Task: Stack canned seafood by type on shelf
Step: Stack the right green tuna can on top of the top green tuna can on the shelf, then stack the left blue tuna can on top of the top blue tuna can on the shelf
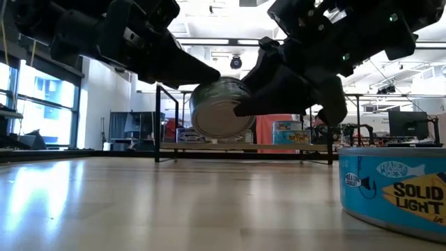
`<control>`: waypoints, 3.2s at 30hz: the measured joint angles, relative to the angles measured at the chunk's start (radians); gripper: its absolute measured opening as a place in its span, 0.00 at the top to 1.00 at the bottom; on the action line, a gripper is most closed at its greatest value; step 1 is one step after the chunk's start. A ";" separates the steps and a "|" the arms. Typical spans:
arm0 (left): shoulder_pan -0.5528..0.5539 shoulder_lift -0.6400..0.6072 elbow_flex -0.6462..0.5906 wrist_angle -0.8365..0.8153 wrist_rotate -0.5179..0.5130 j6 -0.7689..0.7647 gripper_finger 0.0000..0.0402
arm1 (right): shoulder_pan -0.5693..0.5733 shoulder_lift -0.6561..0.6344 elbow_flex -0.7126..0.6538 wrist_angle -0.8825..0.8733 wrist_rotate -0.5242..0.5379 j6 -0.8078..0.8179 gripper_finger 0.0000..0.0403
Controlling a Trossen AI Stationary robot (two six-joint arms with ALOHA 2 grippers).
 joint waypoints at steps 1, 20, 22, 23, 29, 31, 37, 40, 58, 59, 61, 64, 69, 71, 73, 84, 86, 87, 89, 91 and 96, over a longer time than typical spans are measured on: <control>0.000 0.000 0.000 0.001 -0.008 0.001 1.00 | 0.000 0.000 0.000 0.000 -0.010 0.006 0.60; -0.003 -0.383 0.000 -0.855 -0.483 -0.130 0.96 | -0.207 -0.103 0.383 -0.721 0.235 0.176 0.71; -0.003 -0.419 0.002 -0.917 -0.514 -0.131 0.96 | -0.298 -0.103 0.395 -0.708 0.213 0.117 0.71; -0.001 -0.430 0.001 -0.939 -0.528 -0.131 0.96 | -0.344 -0.102 0.395 -0.692 0.193 0.091 0.71; 0.000 -0.450 0.001 -0.997 -0.612 -0.121 0.96 | -0.583 -0.049 0.397 -0.586 0.053 -0.035 0.71; 0.001 -0.451 0.000 -0.996 -0.626 -0.117 0.96 | -0.632 -0.007 0.396 -0.544 0.032 -0.092 0.71; 0.001 -0.451 0.000 -1.003 -0.631 -0.121 0.96 | -0.697 0.090 0.396 -0.418 0.098 -0.270 0.71; 0.001 -0.450 0.000 -1.003 -0.631 -0.126 0.96 | -0.716 0.093 0.395 -0.421 0.084 -0.273 0.71; -0.009 -0.450 0.000 -1.003 -0.622 -0.210 0.96 | -0.715 0.092 0.395 -0.469 0.096 -0.249 0.42; -0.010 -0.450 0.000 -1.003 -0.620 -0.212 0.96 | -0.711 0.091 0.395 -0.472 0.112 -0.258 0.42; -0.015 -0.450 0.000 -1.003 -0.617 -0.219 0.96 | -0.704 0.092 0.395 -0.481 0.144 -0.270 0.42; -0.026 -0.450 0.000 -1.003 -0.617 -0.227 0.96 | -0.693 0.091 0.395 -0.497 0.151 -0.271 0.42; -0.038 -0.450 0.000 -0.997 -0.617 -0.228 0.96 | -0.671 0.090 0.395 -0.498 0.154 -0.272 0.42; -0.043 -0.450 0.001 -0.997 -0.617 -0.232 0.96 | -0.663 0.090 0.395 -0.501 0.160 -0.274 0.42; -0.046 -0.450 0.001 -0.996 -0.617 -0.237 0.96 | -0.654 0.084 0.395 -0.516 0.186 -0.285 0.41; -0.077 -0.450 0.001 -0.992 -0.617 -0.253 0.96 | -0.560 -0.079 0.395 -0.573 -0.084 0.009 0.41; -0.093 -0.450 0.001 -0.994 -0.610 -0.272 0.96 | -0.542 -0.087 0.395 -0.546 -0.318 0.126 0.41; -0.106 -0.451 0.005 -1.005 -0.585 -0.282 0.96 | -0.529 -0.086 0.395 -0.530 -0.424 0.172 0.41; -0.144 -0.465 0.026 -1.070 -0.493 -0.303 0.96 | -0.487 -0.071 0.385 -0.481 -0.573 0.234 0.41; -0.186 -0.481 0.058 -1.170 -0.428 -0.369 0.96 | -0.432 -0.052 0.360 -0.415 -0.618 0.258 0.41; -0.305 -0.506 0.114 -1.436 -0.250 -0.608 0.97 | -0.302 0.017 0.288 -0.155 -0.538 0.254 0.41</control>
